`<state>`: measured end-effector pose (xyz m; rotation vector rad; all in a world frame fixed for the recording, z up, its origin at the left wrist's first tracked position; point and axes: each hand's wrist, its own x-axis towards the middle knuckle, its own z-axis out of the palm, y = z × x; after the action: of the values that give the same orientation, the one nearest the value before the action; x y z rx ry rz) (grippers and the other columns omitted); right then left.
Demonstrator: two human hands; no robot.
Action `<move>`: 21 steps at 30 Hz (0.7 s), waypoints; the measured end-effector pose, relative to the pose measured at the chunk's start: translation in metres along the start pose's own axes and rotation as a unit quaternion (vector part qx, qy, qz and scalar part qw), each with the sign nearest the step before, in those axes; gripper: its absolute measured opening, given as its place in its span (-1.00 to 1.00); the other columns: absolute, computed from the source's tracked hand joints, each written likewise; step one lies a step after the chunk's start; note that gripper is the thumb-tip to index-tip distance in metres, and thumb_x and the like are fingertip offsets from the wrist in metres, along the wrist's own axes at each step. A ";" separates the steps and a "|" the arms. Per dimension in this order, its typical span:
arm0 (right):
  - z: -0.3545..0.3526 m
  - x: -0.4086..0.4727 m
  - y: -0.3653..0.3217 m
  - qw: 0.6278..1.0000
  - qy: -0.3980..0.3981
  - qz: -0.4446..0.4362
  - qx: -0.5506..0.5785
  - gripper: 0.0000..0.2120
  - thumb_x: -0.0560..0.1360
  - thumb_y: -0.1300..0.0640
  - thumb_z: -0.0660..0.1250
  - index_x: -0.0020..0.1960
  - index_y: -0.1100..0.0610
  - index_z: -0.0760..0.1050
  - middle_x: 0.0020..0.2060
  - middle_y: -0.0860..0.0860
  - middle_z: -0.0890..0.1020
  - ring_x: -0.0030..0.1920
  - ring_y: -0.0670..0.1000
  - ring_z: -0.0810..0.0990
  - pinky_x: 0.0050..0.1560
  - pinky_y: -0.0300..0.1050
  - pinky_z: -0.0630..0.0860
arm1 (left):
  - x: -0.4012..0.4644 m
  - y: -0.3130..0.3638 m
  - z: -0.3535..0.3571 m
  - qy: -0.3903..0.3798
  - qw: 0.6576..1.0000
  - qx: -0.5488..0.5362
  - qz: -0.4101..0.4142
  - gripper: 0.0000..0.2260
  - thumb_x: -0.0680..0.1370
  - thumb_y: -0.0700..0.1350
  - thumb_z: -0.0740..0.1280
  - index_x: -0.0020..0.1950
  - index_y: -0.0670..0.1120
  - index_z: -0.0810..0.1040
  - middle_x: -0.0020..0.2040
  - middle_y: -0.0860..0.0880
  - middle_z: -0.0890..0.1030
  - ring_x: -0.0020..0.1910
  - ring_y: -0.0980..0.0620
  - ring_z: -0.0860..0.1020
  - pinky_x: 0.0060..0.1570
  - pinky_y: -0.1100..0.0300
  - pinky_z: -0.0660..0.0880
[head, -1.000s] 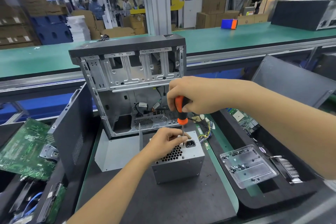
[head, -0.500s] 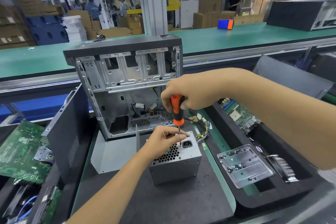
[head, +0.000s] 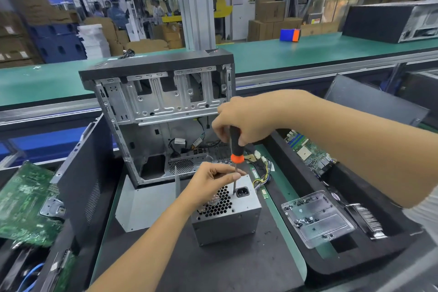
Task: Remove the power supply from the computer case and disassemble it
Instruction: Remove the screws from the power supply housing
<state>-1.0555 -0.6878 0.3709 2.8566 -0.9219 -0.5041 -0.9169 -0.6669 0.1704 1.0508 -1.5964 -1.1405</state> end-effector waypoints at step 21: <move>-0.004 0.000 0.008 0.993 0.042 0.033 0.101 -0.92 0.49 0.15 0.38 -0.02 0.06 0.57 -0.09 -0.05 0.59 -0.07 0.00 0.54 -0.07 -0.10 0.50 | 0.005 -0.004 -0.026 -0.040 0.980 0.190 -0.039 -0.77 0.39 0.03 0.56 -0.01 0.19 0.61 -0.40 0.14 0.20 -0.39 0.16 0.20 -0.33 0.31 0.14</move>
<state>-1.0590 -0.6942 0.3768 2.9850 -1.1058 -0.2962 -0.8927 -0.6782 0.1726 1.3367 -1.9005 -0.9562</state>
